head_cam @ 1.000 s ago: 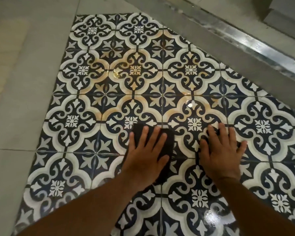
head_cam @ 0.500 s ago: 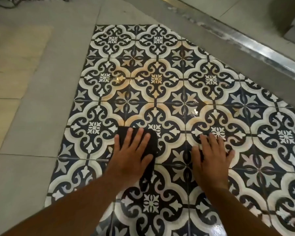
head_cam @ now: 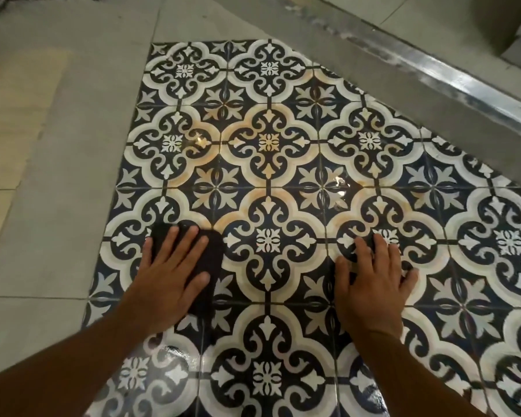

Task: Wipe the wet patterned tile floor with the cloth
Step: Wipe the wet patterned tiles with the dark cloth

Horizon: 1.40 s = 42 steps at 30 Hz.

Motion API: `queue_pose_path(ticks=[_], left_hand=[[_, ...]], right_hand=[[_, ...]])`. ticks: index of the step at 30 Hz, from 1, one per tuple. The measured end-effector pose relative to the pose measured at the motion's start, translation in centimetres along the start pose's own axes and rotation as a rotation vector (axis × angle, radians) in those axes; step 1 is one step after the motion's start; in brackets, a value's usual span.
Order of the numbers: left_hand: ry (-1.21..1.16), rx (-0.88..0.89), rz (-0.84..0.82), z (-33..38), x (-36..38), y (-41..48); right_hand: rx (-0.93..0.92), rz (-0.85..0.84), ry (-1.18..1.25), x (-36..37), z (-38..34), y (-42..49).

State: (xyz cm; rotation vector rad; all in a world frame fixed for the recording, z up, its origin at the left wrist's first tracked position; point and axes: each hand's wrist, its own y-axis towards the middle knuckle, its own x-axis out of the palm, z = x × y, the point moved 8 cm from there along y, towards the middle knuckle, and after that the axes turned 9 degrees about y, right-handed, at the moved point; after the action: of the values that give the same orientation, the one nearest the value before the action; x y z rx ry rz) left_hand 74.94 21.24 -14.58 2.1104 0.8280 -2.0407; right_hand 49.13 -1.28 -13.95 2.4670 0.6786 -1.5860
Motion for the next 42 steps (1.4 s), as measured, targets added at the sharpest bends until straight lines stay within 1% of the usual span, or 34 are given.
queue_pose_path(ticks=[2,4,6,8,10,11,13,15,17,19,22,24,26,28,30,32,34,36,39,42], left_hand=[[-0.062,-0.124,0.044,1.0,-1.0,2.5],[-0.101,-0.189,0.072,3.0,-1.7,3.7],[-0.112,-0.158,0.072,5.4,-1.5,3.4],[-0.074,-0.046,0.062,6.5,-0.8,2.0],[-0.011,0.079,0.05,5.7,-0.3,1.2],[0.011,0.113,0.043,4.7,-0.1,1.3],[0.022,0.092,0.026,2.4,-0.3,2.6],[-0.016,0.004,0.021,1.0,-1.1,4.8],[-0.057,-0.075,0.049,1.7,-2.2,6.7],[-0.097,-0.116,0.071,3.6,-2.9,8.0],[-0.086,-0.07,0.081,6.9,-3.0,7.7],[-0.055,0.029,0.069,7.7,-2.5,6.3],[-0.017,0.142,0.046,6.9,-1.7,4.8],[0.024,0.179,0.013,4.6,-1.0,4.0],[0.033,0.132,-0.014,2.1,-0.9,4.6],[-0.002,0.021,-0.013,0.8,-1.6,6.5],[-0.052,-0.098,0.006,1.2,-2.7,9.1],[-0.1,-0.166,0.037,3.0,-4.0,11.1],[-0.123,-0.129,0.057,7.2,-4.7,11.4],[-0.054,0.0,0.05,9.7,-4.0,9.1]], right_hand=[[0.001,0.007,-0.003,0.1,0.1,0.1],[-0.002,0.013,-0.01,0.0,0.1,0.1],[-0.001,0.02,-0.004,0.0,0.1,0.1],[-0.002,0.02,-0.011,0.0,-0.1,0.0],[-0.018,-0.001,-0.059,-0.1,0.0,0.4],[-0.037,-0.018,-0.09,-0.3,0.1,0.8],[-0.078,-0.05,-0.129,-0.7,0.4,1.7],[-0.118,-0.058,-0.139,-1.0,0.9,2.4],[-0.159,-0.043,-0.11,-1.0,1.0,2.7],[-0.187,-0.027,-0.072,-1.0,0.9,2.8],[-0.193,-0.027,-0.052,-1.0,0.9,2.8],[-0.19,-0.033,-0.038,-1.2,0.9,2.9],[-0.194,-0.04,-0.039,-1.3,0.8,2.8],[-0.198,-0.042,-0.048,-1.3,0.8,2.8],[-0.198,-0.045,-0.055,-1.3,0.8,2.8],[-0.197,-0.045,-0.051,-1.3,0.8,2.8],[-0.199,-0.044,-0.038,-1.4,0.8,2.8],[-0.193,-0.051,-0.029,-1.4,0.8,2.8],[-0.189,-0.058,-0.024,-1.4,0.8,2.9],[-0.188,-0.056,-0.018,-1.5,0.8,2.9]])
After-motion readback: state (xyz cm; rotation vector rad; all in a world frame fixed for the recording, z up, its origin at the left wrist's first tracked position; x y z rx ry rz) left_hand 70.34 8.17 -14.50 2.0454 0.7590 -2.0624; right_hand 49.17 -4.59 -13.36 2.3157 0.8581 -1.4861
